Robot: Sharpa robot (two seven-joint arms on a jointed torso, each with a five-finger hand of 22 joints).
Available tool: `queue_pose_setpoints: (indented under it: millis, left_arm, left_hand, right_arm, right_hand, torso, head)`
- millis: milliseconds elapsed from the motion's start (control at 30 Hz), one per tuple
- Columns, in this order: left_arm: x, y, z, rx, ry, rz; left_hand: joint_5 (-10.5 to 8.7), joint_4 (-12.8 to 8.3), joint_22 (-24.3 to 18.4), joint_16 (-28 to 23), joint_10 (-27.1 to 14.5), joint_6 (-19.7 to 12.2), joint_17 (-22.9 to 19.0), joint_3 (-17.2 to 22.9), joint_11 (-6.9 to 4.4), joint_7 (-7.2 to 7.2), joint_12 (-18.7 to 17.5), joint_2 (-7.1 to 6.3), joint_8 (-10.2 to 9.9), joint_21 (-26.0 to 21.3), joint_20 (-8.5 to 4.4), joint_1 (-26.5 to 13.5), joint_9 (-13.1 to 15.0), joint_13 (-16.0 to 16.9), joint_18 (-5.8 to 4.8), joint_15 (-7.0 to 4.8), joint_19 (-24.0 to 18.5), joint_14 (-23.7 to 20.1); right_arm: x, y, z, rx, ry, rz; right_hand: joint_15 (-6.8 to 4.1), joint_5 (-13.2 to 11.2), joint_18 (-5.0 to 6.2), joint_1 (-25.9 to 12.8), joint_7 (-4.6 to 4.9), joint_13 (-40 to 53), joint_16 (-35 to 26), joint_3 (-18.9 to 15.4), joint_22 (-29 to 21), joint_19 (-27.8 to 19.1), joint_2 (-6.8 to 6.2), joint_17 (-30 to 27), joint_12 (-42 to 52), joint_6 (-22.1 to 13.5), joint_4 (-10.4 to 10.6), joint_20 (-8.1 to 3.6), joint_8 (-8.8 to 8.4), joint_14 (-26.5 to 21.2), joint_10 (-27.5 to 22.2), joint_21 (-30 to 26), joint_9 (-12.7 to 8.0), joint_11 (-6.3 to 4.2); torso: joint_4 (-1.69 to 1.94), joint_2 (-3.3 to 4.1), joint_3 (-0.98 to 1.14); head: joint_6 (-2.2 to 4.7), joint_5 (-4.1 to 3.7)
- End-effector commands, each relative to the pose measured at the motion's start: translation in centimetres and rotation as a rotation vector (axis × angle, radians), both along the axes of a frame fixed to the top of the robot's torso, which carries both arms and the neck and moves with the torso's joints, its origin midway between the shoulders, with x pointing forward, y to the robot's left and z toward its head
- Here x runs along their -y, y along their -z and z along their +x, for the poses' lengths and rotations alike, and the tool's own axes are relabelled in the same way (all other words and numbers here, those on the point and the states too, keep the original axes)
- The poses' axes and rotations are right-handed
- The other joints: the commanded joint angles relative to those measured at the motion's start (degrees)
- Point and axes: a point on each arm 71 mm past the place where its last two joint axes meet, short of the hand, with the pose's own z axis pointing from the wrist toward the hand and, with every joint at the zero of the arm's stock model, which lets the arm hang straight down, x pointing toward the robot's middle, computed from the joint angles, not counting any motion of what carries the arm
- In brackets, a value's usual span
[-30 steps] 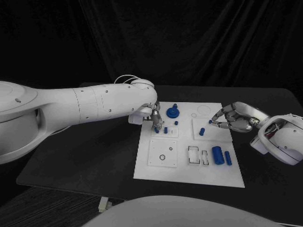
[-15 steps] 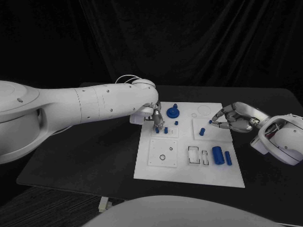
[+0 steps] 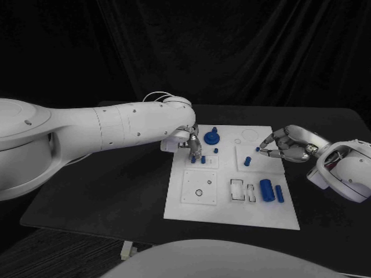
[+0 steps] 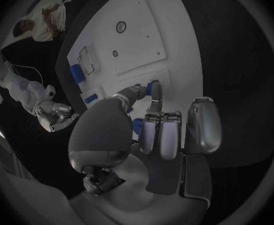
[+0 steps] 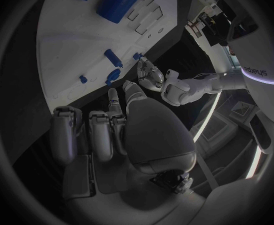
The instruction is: Assemble the parts on the task board
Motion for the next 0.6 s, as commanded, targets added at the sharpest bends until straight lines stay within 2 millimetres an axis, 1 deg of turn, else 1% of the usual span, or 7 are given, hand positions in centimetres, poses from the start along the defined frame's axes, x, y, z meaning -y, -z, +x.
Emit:
queue_pose_setpoints:
  millis: [33, 100, 333, 600]
  left_arm:
    - [0.06, 0.55, -0.35, -0.029, -0.016, 0.019]
    - [0.03, 0.56, -0.31, -0.029, -0.018, 0.020]
    - [-0.11, 0.57, -0.26, -0.027, -0.022, 0.020]
    - [-0.29, 0.51, -0.42, -0.018, -0.030, 0.011]
  left_hand:
    - [-0.87, -5.92, 5.66, -0.20, 4.61, 0.31, 12.99, 5.61, -0.42, -0.70, -0.20, 0.55, 0.10, -0.22, -0.14, -0.39, 0.11, 12.69, 0.82, -0.37, -0.04, 5.43]
    - [-1.33, -5.81, 5.69, -0.22, 4.61, 0.37, 12.98, 5.53, -0.48, -0.74, -0.22, 0.76, 0.19, -0.24, -0.14, -0.49, 0.19, 12.68, 0.82, -0.40, -0.04, 5.43]
    - [-1.30, -5.72, 5.68, -0.31, 4.56, 0.37, 12.92, 5.63, -0.55, -0.75, -0.33, 1.07, 0.25, -0.31, -0.16, -0.53, 0.25, 12.60, 0.83, -0.44, -0.06, 5.41]
    - [0.77, -5.67, 5.75, -0.35, 4.48, 0.23, 12.90, 6.29, -0.68, -0.89, -0.55, 1.36, 0.94, -0.46, -0.27, -1.48, 1.13, 12.46, 0.85, -0.56, -0.06, 5.41]
  right_arm:
    - [0.06, 0.16, -0.07, -0.012, 0.009, -0.008]
    - [0.07, 0.16, -0.08, -0.012, 0.009, -0.008]
    - [0.09, 0.15, -0.09, -0.012, 0.010, -0.008]
    - [0.09, 0.15, -0.10, -0.012, 0.010, -0.008]
  right_hand:
    - [0.37, 0.28, 0.25, 0.68, 0.06, 14.92, 0.15, 0.05, 12.91, 2.01, -0.02, 15.10, -0.16, 0.20, -0.25, 0.27, -0.19, 6.07, 5.97, -0.26, -0.09, 0.23]
    - [0.37, 0.28, 0.25, 0.68, 0.06, 14.92, 0.15, 0.05, 12.91, 2.01, -0.02, 15.10, -0.16, 0.20, -0.25, 0.27, -0.19, 6.07, 5.97, -0.26, -0.09, 0.23]
    - [0.37, 0.28, 0.25, 0.68, 0.06, 14.92, 0.15, 0.05, 12.91, 2.01, -0.02, 15.10, -0.16, 0.20, -0.25, 0.27, -0.19, 6.07, 5.97, -0.26, -0.09, 0.23]
    - [0.37, 0.33, 0.26, 0.85, 0.08, 14.92, 0.15, 0.14, 12.90, 2.01, -0.03, 15.10, -0.16, 0.23, -0.40, 0.27, -0.20, 6.07, 5.97, -0.27, -0.10, 0.23]
  torso:
    - [-0.04, -0.04, 0.01]
    - [-0.03, -0.02, 0.02]
    - [0.01, 0.02, 0.01]
    - [0.01, 0.02, 0.01]
  head:
    - [0.01, 0.02]
    - [0.01, -0.02]
    - [0.01, 0.01]
    - [0.01, 0.12]
